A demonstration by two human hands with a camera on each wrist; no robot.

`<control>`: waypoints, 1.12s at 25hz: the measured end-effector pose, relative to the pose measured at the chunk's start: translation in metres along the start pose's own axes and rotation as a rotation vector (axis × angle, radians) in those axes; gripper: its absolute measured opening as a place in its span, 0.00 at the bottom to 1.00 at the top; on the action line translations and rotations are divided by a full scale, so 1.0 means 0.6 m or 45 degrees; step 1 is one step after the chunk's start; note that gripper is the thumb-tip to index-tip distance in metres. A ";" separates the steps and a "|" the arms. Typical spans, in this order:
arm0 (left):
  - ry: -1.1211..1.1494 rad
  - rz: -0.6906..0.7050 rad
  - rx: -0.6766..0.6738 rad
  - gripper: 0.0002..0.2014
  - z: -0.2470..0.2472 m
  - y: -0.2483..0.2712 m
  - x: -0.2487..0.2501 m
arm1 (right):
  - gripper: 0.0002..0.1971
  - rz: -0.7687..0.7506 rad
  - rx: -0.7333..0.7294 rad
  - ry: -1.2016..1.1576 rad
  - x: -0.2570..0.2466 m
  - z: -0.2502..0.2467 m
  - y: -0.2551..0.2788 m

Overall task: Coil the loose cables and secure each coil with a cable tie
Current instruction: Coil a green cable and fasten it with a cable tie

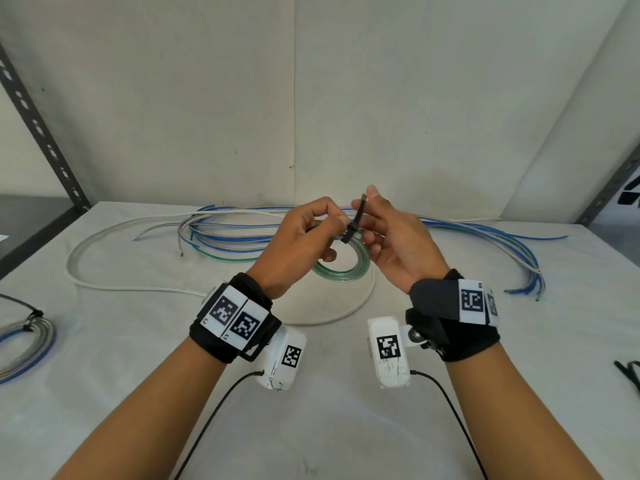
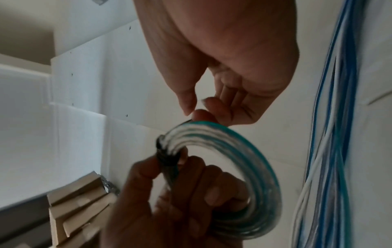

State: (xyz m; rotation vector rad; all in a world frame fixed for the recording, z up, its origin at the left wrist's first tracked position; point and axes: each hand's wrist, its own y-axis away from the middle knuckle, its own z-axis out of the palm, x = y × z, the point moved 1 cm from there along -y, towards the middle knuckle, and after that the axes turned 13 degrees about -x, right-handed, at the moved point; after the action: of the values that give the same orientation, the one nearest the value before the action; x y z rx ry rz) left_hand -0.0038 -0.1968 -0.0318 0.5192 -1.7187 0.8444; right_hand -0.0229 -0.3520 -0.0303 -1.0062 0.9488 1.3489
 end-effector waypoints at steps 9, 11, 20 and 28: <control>0.070 -0.056 0.077 0.10 -0.045 -0.004 -0.002 | 0.06 -0.679 -0.187 0.976 -0.017 0.024 0.015; 0.089 -0.069 0.073 0.08 -0.051 -0.003 0.001 | 0.04 -0.657 -0.309 0.981 -0.016 0.026 0.013; 0.404 -0.133 -0.123 0.14 -0.038 0.005 0.018 | 0.03 -0.491 -0.543 0.753 -0.025 0.018 0.016; 0.165 -0.049 -0.090 0.18 -0.032 -0.001 0.010 | 0.09 -0.435 -0.030 0.686 -0.027 0.007 0.014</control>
State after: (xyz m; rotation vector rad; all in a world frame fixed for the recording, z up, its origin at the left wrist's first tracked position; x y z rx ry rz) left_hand 0.0069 -0.1822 -0.0232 0.4395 -1.6086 0.7706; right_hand -0.0314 -0.3533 -0.0139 -1.5155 1.0907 0.8159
